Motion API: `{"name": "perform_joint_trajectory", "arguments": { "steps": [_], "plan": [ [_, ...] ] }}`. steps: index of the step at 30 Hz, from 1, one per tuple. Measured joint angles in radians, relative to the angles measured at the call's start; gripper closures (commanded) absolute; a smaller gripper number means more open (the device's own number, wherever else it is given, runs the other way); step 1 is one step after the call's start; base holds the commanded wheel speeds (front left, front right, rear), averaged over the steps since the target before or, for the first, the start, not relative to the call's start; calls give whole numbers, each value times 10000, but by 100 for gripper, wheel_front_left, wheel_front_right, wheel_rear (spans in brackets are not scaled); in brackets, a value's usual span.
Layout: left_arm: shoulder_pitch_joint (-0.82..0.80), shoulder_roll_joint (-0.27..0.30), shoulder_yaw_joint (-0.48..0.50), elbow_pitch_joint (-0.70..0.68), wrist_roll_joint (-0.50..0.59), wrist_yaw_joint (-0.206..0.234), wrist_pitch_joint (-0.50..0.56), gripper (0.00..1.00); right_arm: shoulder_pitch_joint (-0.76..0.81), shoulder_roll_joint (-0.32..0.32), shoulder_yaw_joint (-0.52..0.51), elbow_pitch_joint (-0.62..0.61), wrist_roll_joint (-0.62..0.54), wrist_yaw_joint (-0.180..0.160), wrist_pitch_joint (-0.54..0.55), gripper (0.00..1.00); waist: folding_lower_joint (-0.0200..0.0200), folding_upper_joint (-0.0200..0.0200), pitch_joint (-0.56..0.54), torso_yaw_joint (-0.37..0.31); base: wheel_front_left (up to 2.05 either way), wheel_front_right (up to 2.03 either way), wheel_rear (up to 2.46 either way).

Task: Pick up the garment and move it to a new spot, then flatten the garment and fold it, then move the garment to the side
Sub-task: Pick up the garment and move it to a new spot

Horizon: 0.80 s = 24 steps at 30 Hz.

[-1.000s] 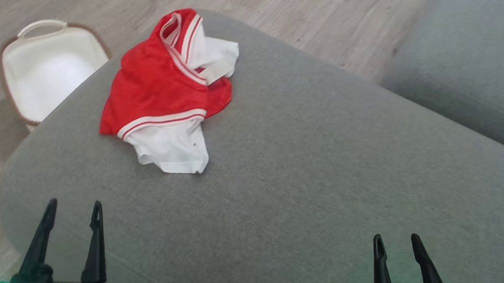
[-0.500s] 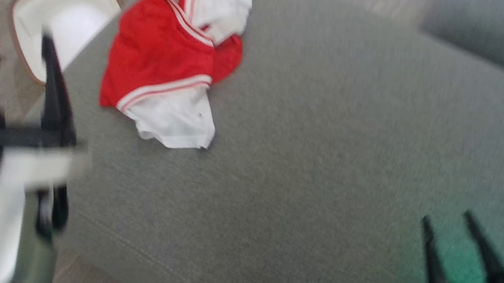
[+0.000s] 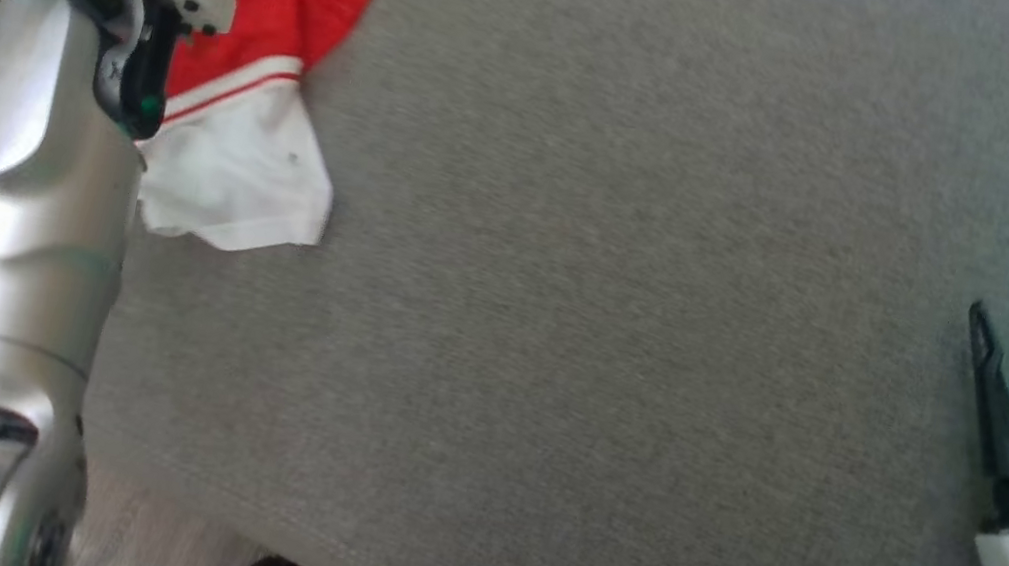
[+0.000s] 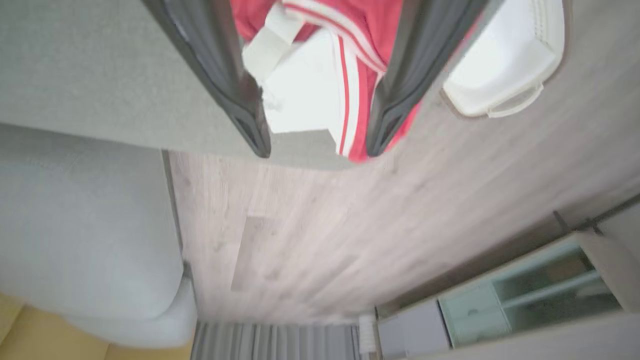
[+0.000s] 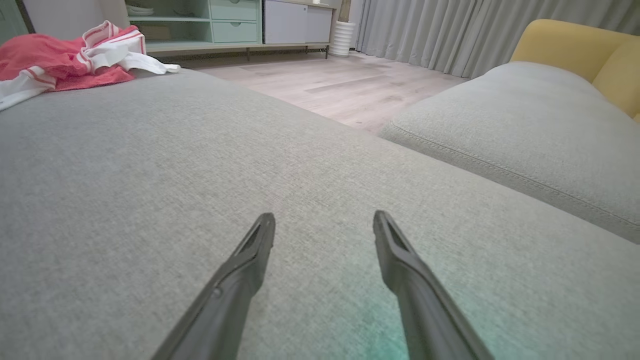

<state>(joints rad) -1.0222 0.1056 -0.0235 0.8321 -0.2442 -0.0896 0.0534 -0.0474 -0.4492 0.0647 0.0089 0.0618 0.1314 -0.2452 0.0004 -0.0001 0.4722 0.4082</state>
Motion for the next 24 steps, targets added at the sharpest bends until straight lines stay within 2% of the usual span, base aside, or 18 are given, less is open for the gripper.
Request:
{"name": "perform_joint_trajectory", "arguments": {
  "steps": [5, 7, 8, 9, 10, 16, 20, 24],
  "plan": [
    [-320, 29, 121, 2314, -257, 52, 861, 0, -418, -111, -12, -355, 2, 0, 90, 0, -3, 0, 549, -469, 0, 0, 0],
    [-304, 4, 113, 3072, -257, 324, 1108, 0, -511, -111, -33, -454, 2, 0, 88, 0, -2, 0, 706, -622, 0, 0, 0],
    [-300, 6, 115, 3262, -257, 420, 1106, 4, -538, -105, -52, -477, 2, 0, 86, 0, -3, 0, 761, -691, 0, 0, 0],
    [-337, 36, 113, 3344, -245, 458, 997, 62, -571, -102, -71, -485, 2, 0, 79, 0, -4, 0, 803, -757, 0, 0, 0],
    [-398, 69, 113, 3444, -242, 456, 903, 100, -614, -84, -79, -479, 2, 0, 77, 0, -5, 0, 831, -814, 0, 0, 0],
    [-351, 263, -86, 3760, -178, 4, -481, 100, -654, 234, -130, 21, 0, 0, 44, 0, -3, 0, 494, -963, 0, 0, 0],
    [-358, 631, -261, 3701, -46, -119, -1584, 100, -627, 732, 25, 593, 0, 0, -31, 0, -4, 0, -124, -1050, 0, 0, 0],
    [-431, 1045, -629, 3503, 251, -165, -2236, 100, -591, 1331, 201, 918, 40, 0, -46, 0, -5, 0, -916, -1235, 0, 0, 0]
  ]
}}
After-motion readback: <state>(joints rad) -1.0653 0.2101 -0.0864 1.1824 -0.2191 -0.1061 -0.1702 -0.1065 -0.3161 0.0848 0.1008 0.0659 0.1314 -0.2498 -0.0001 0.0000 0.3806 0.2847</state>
